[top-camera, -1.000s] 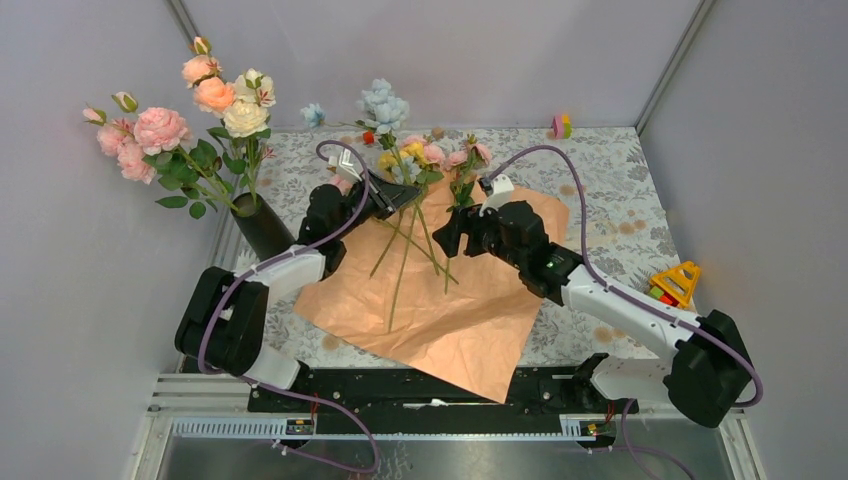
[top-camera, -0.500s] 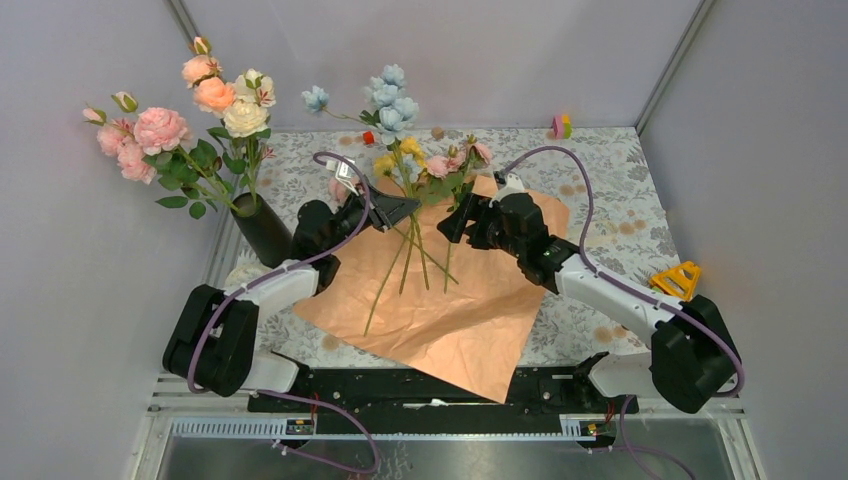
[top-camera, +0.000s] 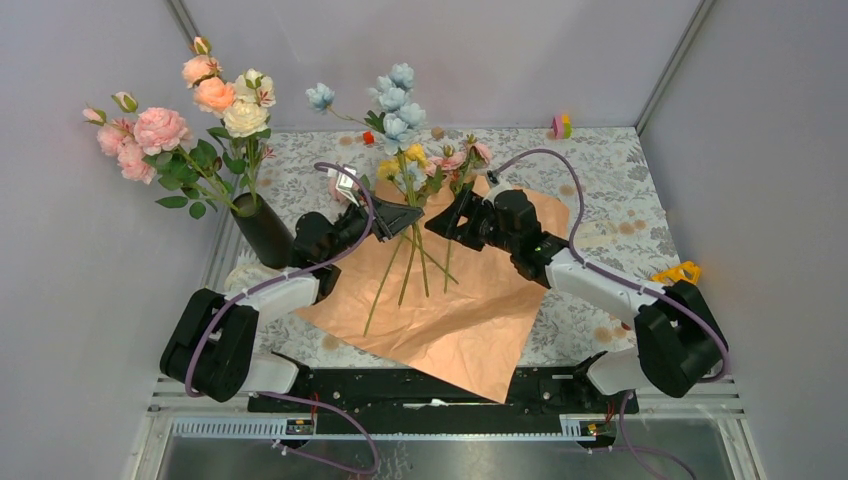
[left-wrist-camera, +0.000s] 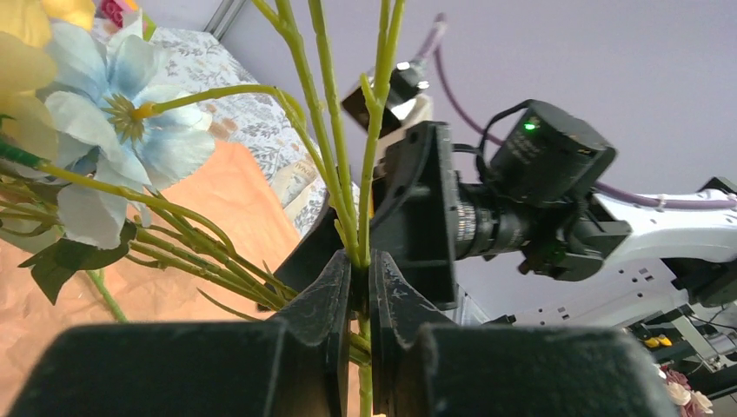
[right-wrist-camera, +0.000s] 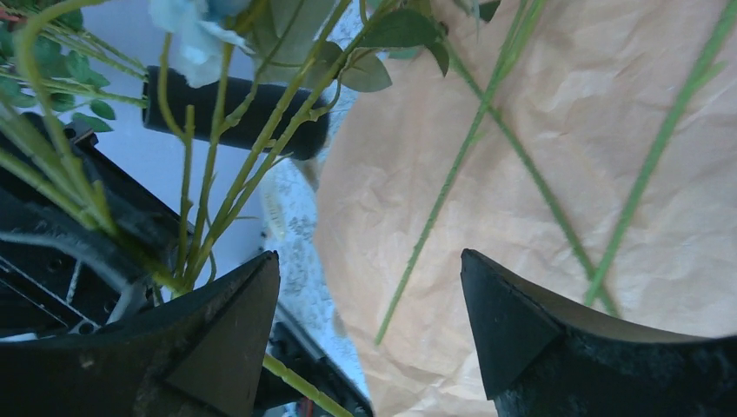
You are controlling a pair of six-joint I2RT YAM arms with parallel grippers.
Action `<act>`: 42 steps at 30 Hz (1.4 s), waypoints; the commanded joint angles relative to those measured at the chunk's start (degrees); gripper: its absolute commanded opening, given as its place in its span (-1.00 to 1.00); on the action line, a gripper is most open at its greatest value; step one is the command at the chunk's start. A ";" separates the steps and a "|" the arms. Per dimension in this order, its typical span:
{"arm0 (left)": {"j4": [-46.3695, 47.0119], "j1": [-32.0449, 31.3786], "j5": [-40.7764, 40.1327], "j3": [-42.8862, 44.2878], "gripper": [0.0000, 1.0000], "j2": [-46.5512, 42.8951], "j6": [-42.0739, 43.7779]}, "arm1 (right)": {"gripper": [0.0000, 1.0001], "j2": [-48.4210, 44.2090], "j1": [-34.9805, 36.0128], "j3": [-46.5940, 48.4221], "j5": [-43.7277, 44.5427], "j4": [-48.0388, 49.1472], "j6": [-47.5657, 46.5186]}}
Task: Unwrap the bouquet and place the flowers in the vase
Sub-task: Pick up the fake flower from the wrapping paper.
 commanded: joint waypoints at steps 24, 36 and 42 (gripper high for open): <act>15.58 -1.18 0.01 -1.70 -1.00 -0.83 -3.83 | 0.52 8.47 -2.17 4.14 -12.72 19.69 23.50; 18.45 -3.04 -0.32 -0.13 -1.00 1.85 -5.75 | 0.06 11.03 -2.08 5.61 -16.34 24.20 25.91; 16.43 -3.55 -0.24 0.00 -1.00 1.19 -4.54 | -0.59 11.57 -2.10 5.03 -16.17 25.73 26.94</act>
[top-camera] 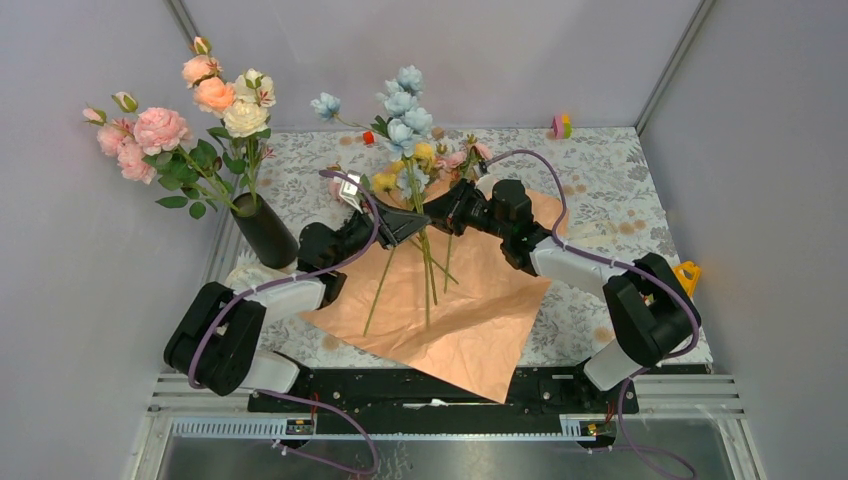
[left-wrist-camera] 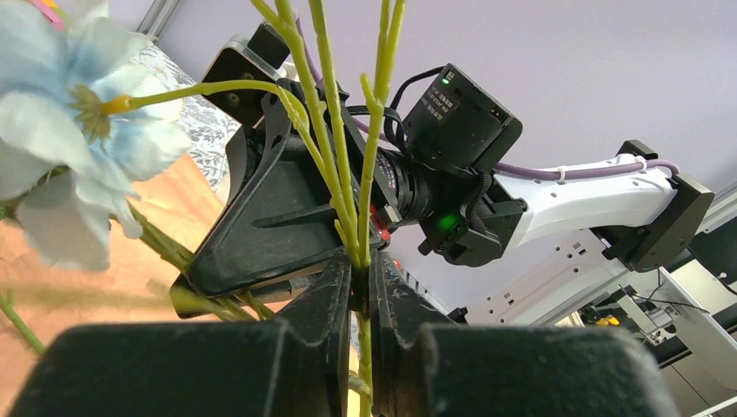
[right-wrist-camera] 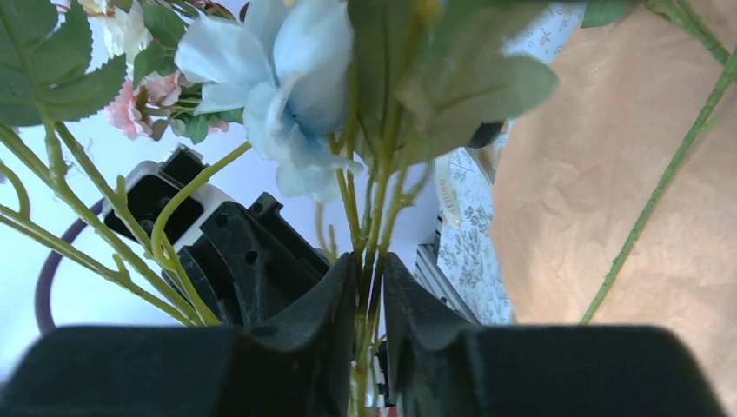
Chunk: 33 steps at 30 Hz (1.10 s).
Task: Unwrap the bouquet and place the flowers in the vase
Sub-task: Pick up the fake flower from the wrapping paper.
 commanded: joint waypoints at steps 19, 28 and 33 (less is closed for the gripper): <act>-27.42 -0.22 0.79 3.63 -0.96 -20.69 12.62 | -1.00 1.53 -0.14 1.20 12.70 -5.38 -15.15; -36.51 -0.13 1.80 6.66 -0.99 -22.53 13.88 | -1.00 2.64 -0.14 1.51 13.46 -6.22 -17.11; -37.29 0.43 2.14 7.48 -1.00 -22.85 12.34 | -0.80 1.98 -0.14 1.53 14.34 -7.37 -18.82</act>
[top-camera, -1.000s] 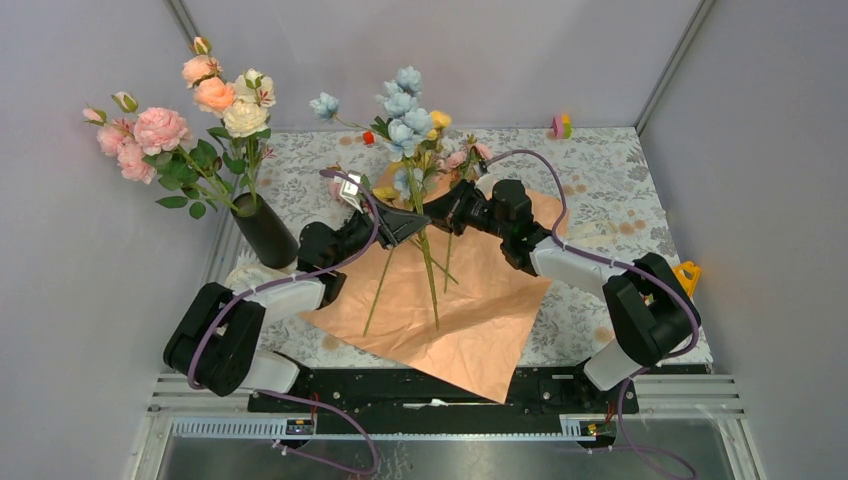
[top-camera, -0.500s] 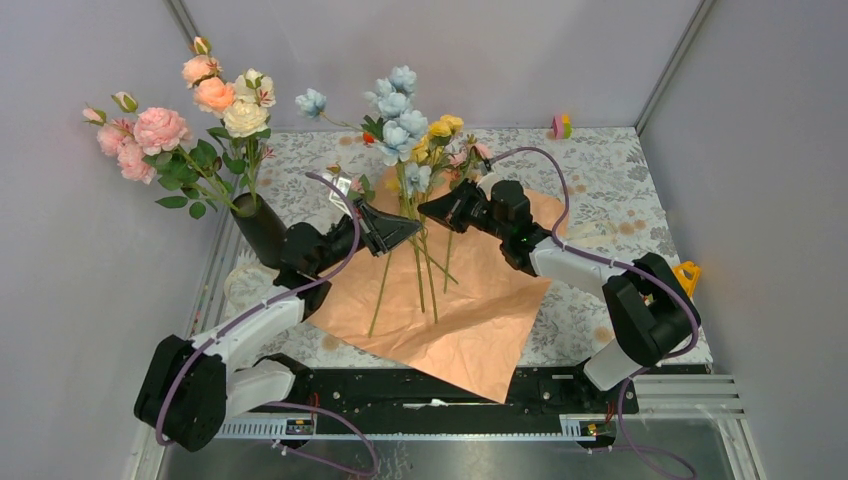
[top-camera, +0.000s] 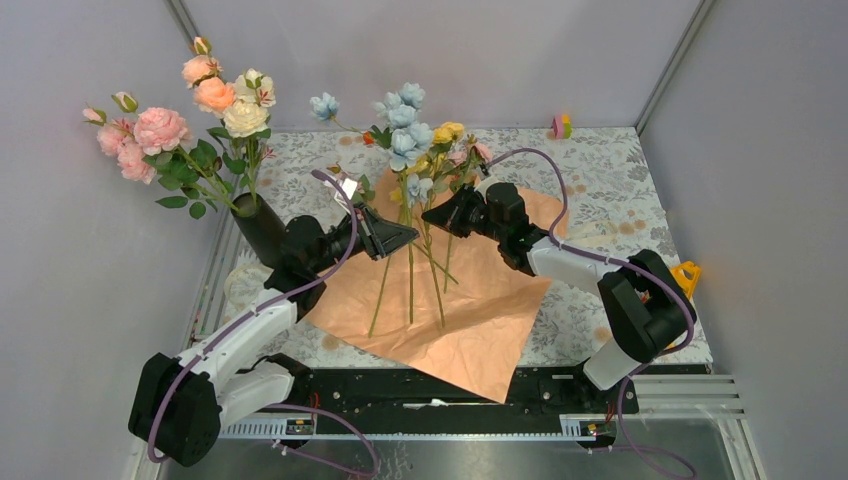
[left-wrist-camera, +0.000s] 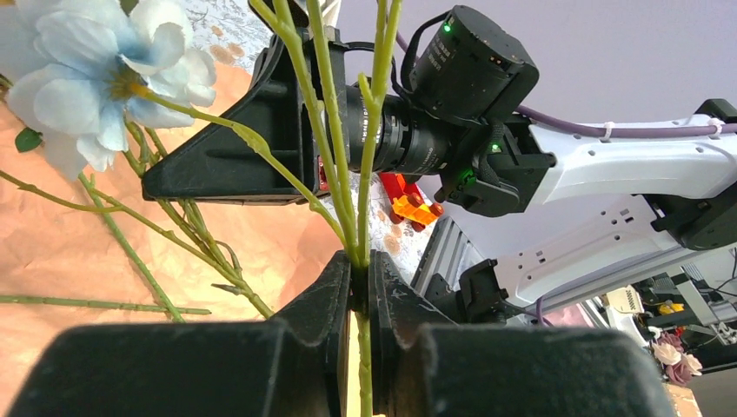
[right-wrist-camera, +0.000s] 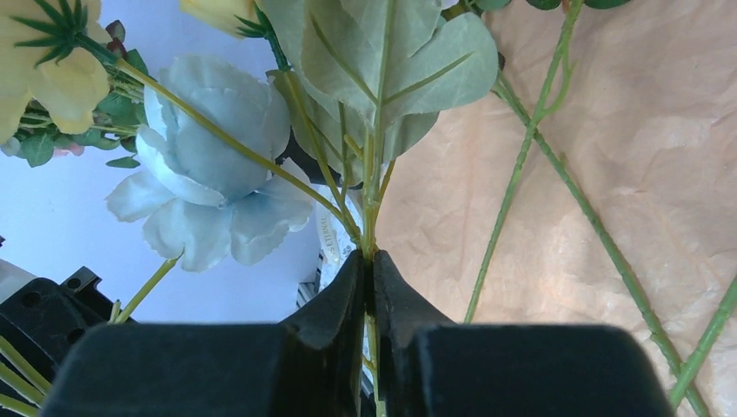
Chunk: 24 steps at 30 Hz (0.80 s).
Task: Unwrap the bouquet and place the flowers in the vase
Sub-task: Pick up the fake flower from the wrapping paper.
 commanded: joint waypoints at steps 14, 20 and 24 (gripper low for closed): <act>-8.41 7.10 2.63 8.17 -1.00 -4.63 -0.41 | -0.47 -3.97 -1.77 -0.11 7.90 -4.95 -4.56; -9.72 8.71 6.40 9.74 -1.00 -3.51 1.56 | -0.23 -4.09 -2.67 -0.25 6.27 -6.59 -9.11; -17.09 8.71 6.19 14.46 -1.00 -4.46 8.83 | 0.10 -5.16 -2.80 -0.87 6.35 -8.10 -12.98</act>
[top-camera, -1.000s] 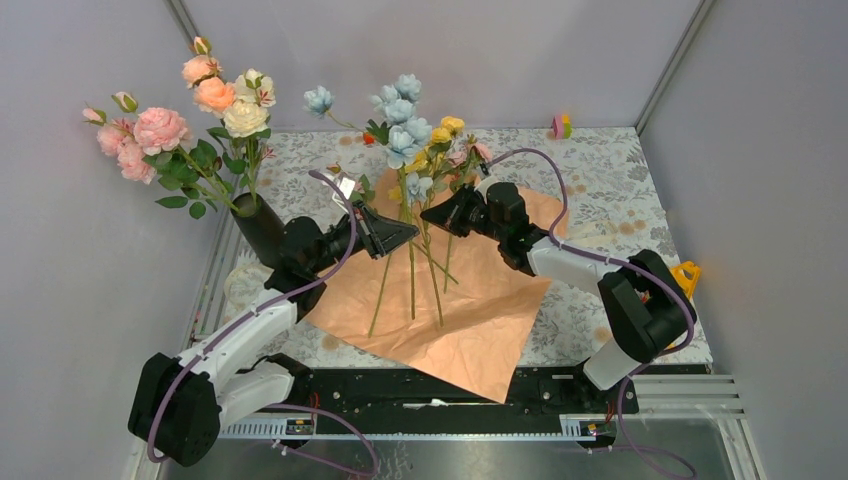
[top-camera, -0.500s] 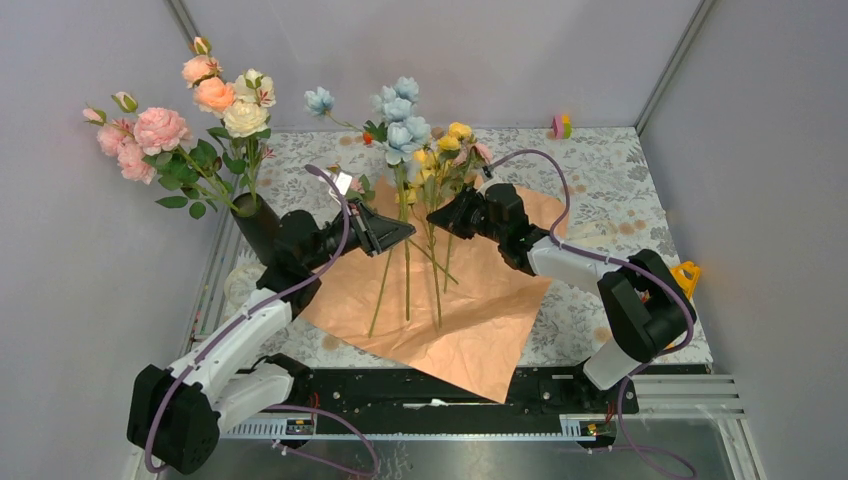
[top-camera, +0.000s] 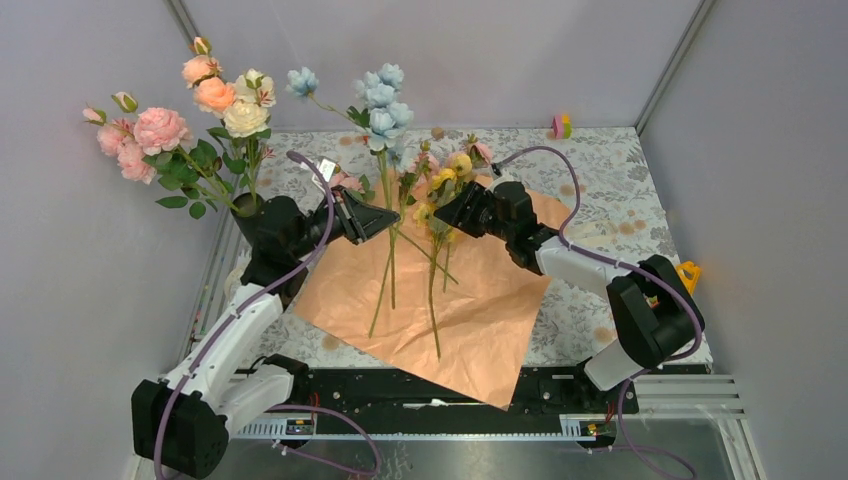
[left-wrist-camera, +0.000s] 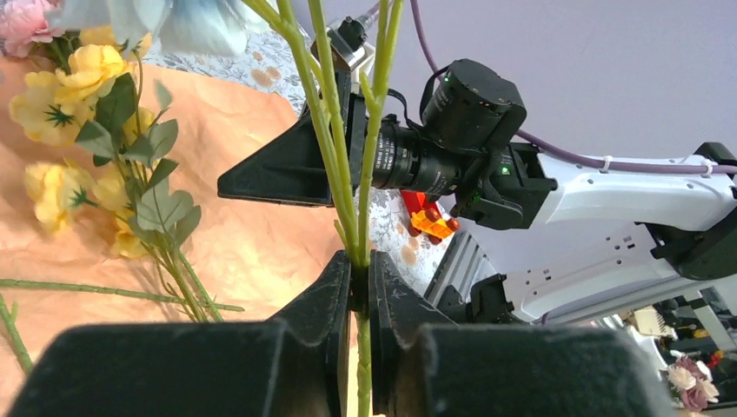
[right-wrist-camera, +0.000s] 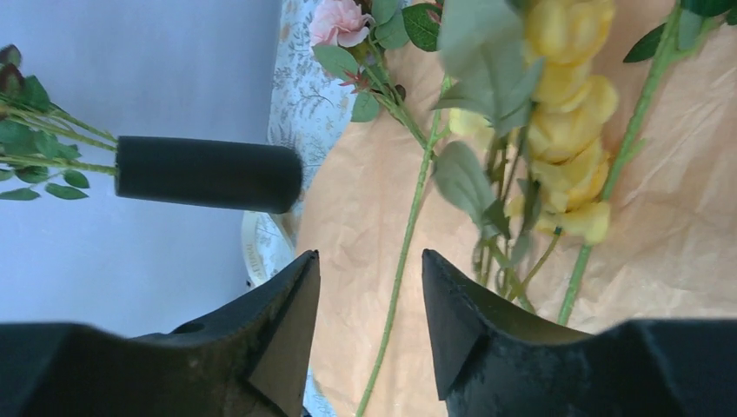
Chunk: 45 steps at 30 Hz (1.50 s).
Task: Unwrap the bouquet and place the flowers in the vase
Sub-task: Pick up the fake flower from the wrapping paper, then insert the fake flower into the vase.
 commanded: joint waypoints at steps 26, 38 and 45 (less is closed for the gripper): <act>-29.82 23.17 -16.52 35.96 -1.00 -5.65 42.85 | 0.67 -20.02 -8.65 -4.57 8.80 -13.81 -21.35; -3.86 34.89 -24.24 21.71 -1.00 -8.50 42.23 | 0.73 -27.43 -20.05 -7.54 5.55 -15.04 -23.14; 9.69 37.18 -26.20 14.07 -1.00 -6.09 38.34 | 0.72 -27.54 -21.76 -8.27 3.09 -14.03 -21.90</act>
